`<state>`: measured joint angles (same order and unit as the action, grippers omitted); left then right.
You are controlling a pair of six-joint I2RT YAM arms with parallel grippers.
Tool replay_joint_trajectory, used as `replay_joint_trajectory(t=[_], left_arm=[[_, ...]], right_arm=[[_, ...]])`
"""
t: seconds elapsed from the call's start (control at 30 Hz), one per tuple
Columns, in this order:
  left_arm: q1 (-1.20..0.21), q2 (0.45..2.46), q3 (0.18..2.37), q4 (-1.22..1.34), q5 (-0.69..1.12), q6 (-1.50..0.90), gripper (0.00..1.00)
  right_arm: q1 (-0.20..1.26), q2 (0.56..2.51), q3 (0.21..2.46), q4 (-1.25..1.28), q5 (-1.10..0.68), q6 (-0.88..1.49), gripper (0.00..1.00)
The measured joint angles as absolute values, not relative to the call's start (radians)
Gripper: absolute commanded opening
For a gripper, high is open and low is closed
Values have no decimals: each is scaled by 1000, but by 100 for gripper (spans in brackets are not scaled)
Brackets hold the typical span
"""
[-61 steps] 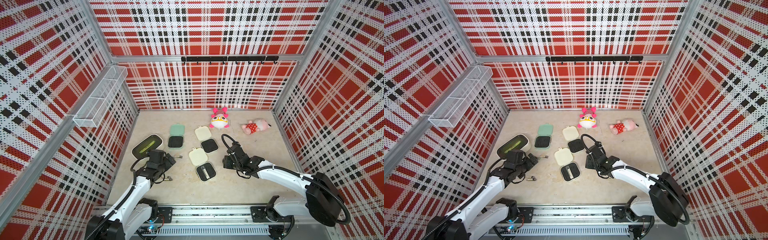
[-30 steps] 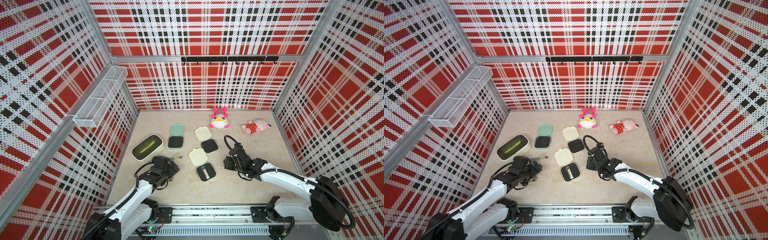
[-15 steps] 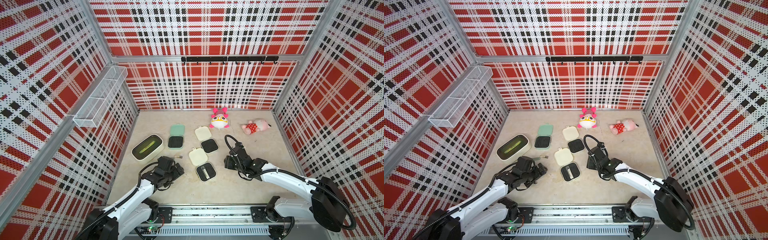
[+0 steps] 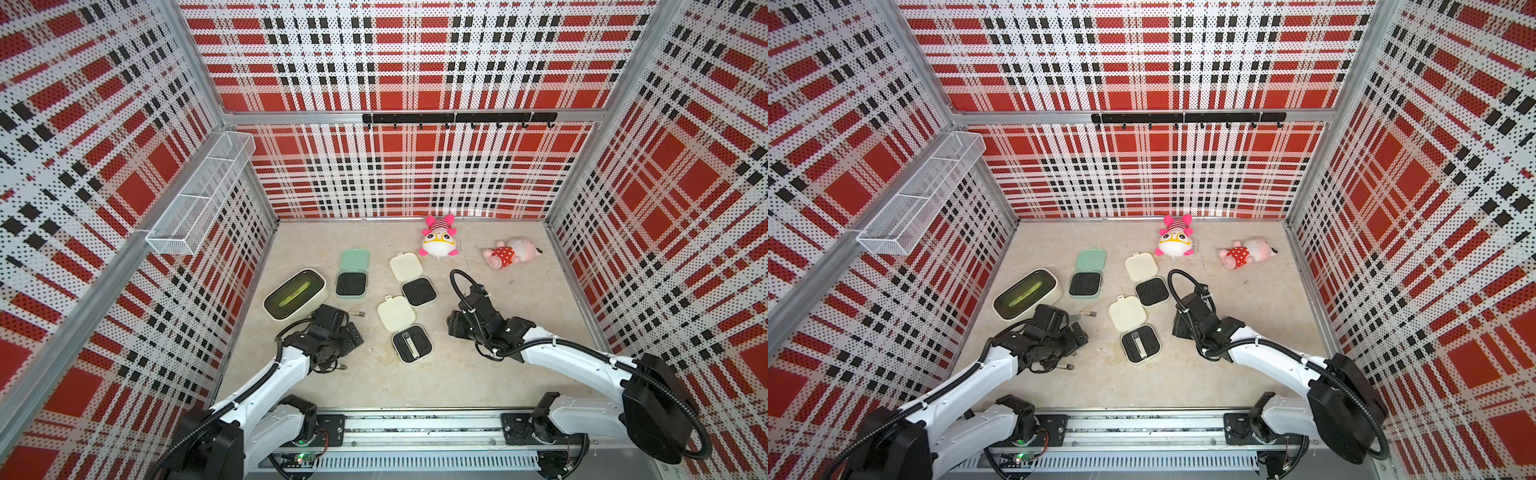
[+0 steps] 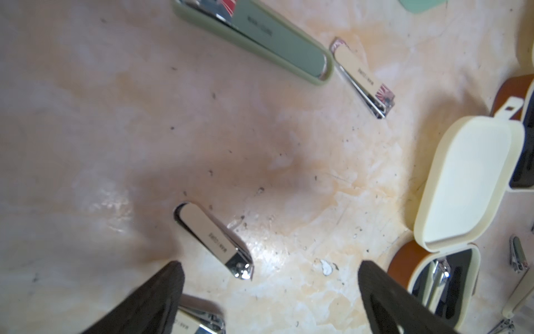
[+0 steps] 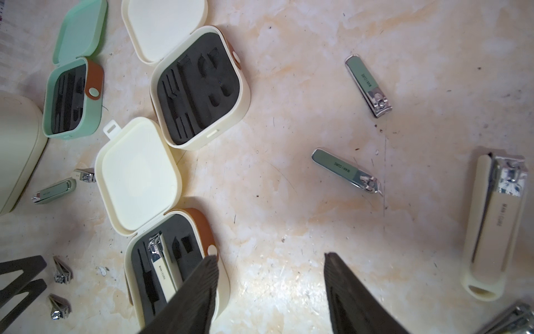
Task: Organize nail clipper sets
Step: Pick up the nail clipper from the center of the board.
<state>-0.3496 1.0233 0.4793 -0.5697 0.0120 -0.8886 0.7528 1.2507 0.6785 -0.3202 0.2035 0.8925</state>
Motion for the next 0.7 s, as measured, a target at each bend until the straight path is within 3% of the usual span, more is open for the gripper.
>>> replay_joint_trajectory(t=[0.57, 0.63, 0.7], left_arm=[[-334, 1085, 484, -555, 0, -867, 100], [-334, 1105, 483, -542, 2, -868, 96], [-334, 1115, 484, -529, 3, -868, 86]], right_arm=[[753, 1243, 653, -301, 202, 904, 63], [753, 1241, 653, -301, 202, 904, 63], [753, 1238, 653, -301, 202, 904, 63]])
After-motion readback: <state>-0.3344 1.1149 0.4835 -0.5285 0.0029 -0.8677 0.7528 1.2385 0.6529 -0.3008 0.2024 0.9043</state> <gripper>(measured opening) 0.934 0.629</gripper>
